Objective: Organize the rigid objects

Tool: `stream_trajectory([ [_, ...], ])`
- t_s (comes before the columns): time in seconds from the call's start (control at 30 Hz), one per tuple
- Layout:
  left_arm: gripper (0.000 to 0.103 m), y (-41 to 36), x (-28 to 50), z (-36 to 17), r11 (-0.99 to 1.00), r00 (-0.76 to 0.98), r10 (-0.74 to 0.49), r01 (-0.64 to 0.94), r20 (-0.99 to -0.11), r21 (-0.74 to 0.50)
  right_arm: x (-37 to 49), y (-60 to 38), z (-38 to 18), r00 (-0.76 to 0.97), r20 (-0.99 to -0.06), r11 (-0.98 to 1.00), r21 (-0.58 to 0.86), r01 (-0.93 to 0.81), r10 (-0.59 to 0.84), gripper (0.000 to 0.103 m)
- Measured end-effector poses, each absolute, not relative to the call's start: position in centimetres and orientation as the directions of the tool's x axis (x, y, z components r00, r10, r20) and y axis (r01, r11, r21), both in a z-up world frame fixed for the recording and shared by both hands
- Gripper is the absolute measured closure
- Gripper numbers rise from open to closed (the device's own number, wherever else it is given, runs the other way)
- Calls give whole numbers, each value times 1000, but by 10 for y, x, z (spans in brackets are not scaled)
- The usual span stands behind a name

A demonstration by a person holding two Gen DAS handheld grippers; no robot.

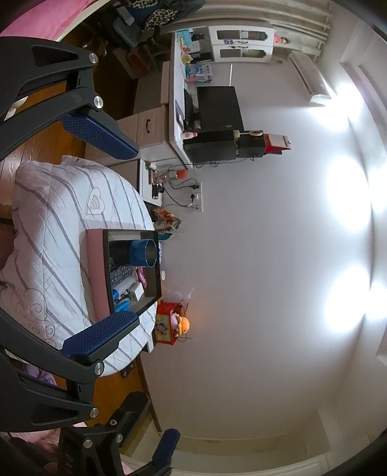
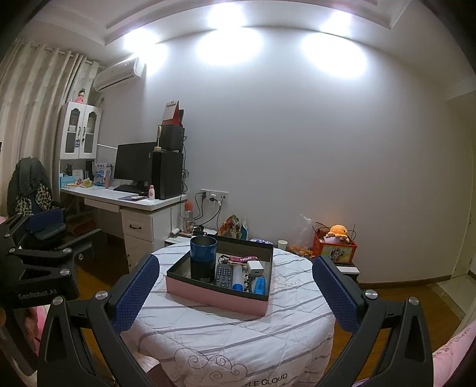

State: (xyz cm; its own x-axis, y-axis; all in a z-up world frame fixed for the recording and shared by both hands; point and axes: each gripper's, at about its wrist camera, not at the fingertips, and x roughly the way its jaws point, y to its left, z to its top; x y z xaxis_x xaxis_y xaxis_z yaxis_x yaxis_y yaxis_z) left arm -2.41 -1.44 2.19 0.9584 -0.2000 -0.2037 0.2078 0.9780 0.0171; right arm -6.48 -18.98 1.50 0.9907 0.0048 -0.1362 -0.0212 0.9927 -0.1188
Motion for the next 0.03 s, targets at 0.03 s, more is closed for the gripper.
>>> stream_trajectory([
  [0.03, 0, -15, -23, 21, 976, 955, -209, 217, -209, 19, -65, -190, 15, 990, -139, 993, -117, -22, 6, 0],
])
